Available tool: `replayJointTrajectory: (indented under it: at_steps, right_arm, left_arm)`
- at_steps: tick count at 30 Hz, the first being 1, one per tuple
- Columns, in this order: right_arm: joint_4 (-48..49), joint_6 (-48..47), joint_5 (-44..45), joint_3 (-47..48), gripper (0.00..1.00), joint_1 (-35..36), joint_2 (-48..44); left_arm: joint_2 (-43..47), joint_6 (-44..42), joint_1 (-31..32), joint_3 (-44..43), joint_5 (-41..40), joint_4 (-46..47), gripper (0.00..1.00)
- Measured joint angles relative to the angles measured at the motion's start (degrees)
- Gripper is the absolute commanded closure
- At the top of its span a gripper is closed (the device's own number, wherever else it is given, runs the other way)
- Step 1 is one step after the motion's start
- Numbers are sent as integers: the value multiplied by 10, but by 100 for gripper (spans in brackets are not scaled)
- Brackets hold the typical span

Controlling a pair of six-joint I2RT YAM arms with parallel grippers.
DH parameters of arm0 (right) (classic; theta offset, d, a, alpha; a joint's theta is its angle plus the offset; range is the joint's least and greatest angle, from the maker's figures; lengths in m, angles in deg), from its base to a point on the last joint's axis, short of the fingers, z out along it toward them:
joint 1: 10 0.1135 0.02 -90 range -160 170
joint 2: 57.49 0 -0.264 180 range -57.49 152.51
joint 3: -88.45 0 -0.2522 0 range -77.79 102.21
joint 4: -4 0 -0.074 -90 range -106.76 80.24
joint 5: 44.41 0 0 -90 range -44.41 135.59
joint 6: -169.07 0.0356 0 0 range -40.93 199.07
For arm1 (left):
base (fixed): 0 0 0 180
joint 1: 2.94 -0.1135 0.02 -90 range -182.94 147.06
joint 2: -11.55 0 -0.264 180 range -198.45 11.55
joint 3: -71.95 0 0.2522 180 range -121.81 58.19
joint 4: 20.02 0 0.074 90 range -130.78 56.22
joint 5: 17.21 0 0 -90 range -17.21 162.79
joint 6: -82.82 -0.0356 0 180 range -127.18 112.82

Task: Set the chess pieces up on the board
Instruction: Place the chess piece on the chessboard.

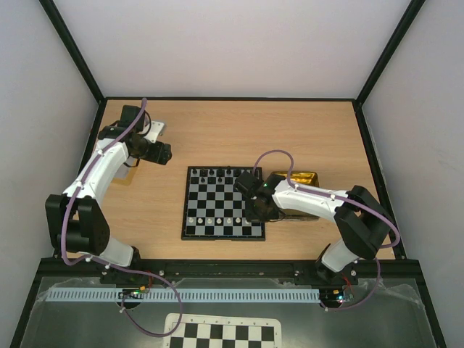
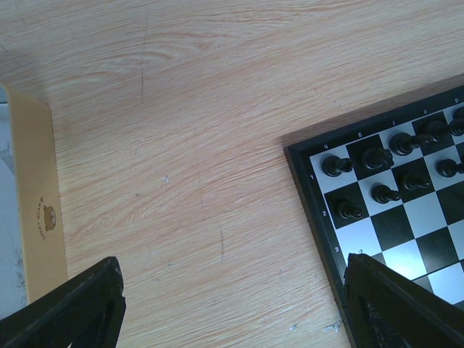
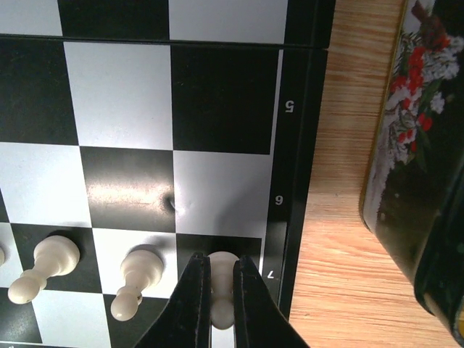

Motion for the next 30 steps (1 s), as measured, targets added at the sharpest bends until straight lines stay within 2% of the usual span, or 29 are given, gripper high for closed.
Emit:
replayJointTrajectory:
  at_steps: [21,30]
  right_arm:
    - [2,9,-2,-7,98,7,0]
    - [2,13,-5,-7,84,9,0]
  left_arm:
    - [0,0,0,0,2,0,17]
    - [0,0,0,0,2,0,17]
